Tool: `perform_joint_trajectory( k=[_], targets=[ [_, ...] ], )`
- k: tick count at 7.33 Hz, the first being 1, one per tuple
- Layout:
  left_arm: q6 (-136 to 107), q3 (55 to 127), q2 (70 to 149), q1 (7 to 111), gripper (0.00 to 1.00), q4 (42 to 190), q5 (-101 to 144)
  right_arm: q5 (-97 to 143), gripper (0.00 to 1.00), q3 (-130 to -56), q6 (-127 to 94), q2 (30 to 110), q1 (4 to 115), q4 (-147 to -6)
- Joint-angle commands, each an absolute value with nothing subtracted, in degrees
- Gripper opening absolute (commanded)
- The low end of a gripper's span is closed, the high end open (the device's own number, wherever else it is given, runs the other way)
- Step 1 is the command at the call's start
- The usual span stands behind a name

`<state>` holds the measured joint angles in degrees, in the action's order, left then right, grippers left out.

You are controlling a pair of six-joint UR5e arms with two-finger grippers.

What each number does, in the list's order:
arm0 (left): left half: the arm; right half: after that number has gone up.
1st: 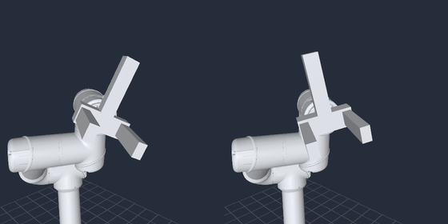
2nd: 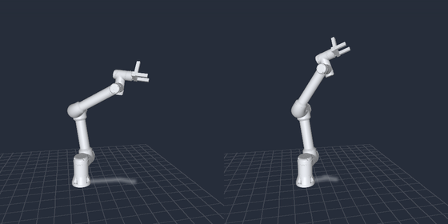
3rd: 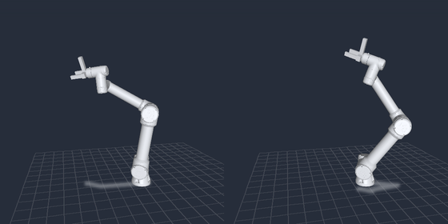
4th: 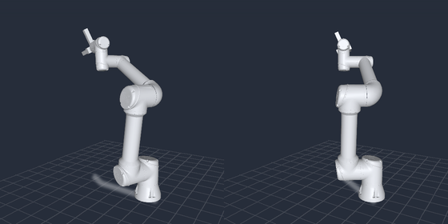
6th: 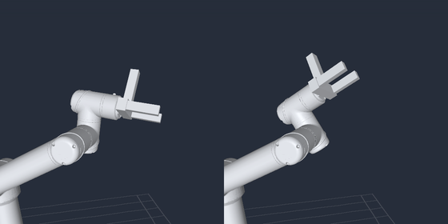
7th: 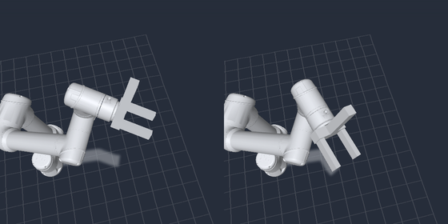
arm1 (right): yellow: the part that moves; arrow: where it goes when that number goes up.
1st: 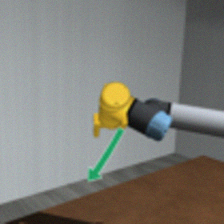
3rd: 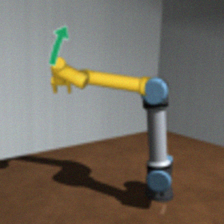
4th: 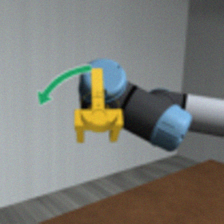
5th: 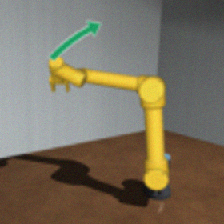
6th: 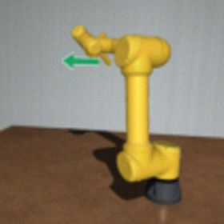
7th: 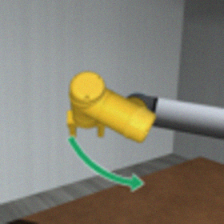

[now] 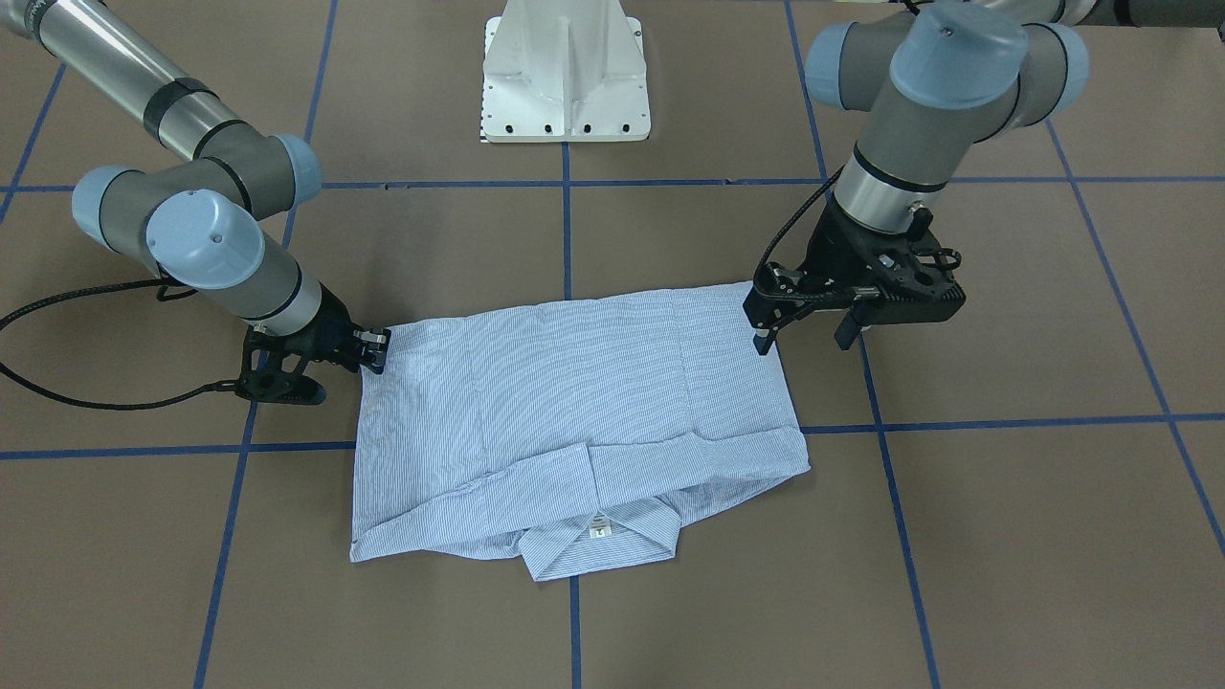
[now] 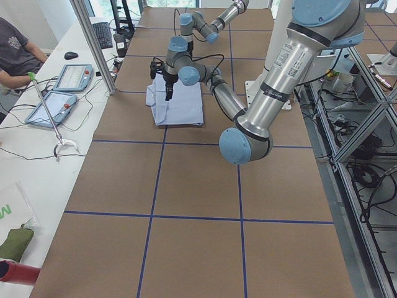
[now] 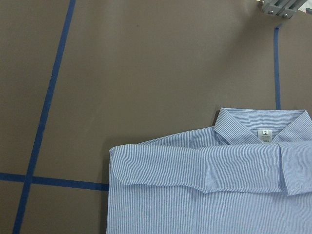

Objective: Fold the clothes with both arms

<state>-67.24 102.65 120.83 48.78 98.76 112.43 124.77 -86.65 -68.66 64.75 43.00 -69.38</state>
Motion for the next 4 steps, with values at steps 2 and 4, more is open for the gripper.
perform_joint_trajectory(
  k=[2, 4],
  targets=[
    [-67.24, 102.57, 120.67, 48.87, 0.99, 98.79, 112.32, 125.5, 0.0, -87.1, -69.08, 64.42, 42.98, -69.52],
    [-67.24, 102.57, 120.59, 48.87, 0.98, 98.7, 112.32, 128.83, 0.0, -89.71, -69.08, 65.21, 43.68, -69.08]
  ],
)
